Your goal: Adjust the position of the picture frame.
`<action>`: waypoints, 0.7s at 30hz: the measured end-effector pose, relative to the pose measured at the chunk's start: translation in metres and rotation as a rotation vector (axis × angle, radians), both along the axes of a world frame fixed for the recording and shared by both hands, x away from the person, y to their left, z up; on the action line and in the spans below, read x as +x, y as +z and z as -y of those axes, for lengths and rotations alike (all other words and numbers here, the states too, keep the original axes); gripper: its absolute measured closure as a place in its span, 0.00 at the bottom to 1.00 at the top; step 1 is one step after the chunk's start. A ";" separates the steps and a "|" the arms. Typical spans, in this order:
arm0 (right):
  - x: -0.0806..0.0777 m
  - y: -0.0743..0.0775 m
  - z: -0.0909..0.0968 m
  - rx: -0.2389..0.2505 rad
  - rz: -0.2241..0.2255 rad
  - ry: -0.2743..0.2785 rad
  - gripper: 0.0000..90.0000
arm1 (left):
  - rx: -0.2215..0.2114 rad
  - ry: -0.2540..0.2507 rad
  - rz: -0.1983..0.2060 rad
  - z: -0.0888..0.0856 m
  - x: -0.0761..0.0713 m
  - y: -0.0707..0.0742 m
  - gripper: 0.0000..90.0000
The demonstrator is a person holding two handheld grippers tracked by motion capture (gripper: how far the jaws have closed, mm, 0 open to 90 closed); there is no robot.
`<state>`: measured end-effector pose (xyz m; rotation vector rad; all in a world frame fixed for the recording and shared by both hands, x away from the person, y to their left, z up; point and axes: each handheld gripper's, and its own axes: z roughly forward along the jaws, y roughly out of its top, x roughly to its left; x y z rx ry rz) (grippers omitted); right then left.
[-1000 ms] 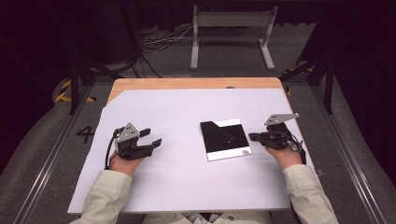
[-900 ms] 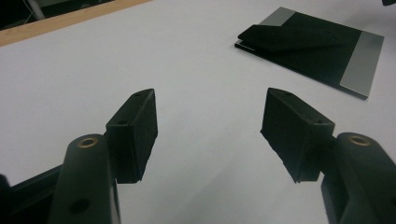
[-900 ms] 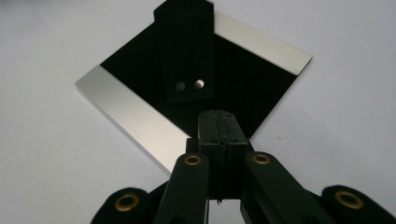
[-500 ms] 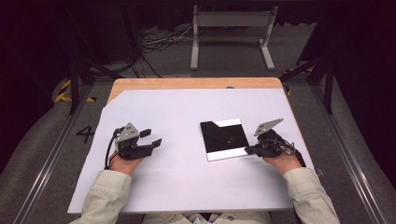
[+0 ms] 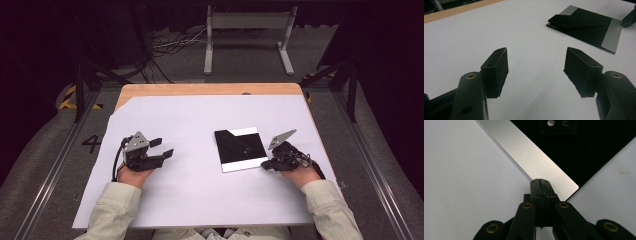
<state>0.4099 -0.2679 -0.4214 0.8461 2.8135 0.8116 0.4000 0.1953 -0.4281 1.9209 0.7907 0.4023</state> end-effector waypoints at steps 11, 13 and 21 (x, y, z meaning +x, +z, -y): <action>0.009 0.003 0.008 0.016 0.042 -0.055 1.00 | 0.009 -0.004 -0.008 0.002 0.000 -0.001 0.40; 0.009 0.003 0.007 0.013 0.050 -0.057 1.00 | 0.011 -0.003 -0.007 0.003 0.000 -0.001 0.40; 0.023 0.001 0.000 -0.008 0.120 -0.117 1.00 | 0.011 -0.006 -0.012 0.004 0.000 -0.002 0.40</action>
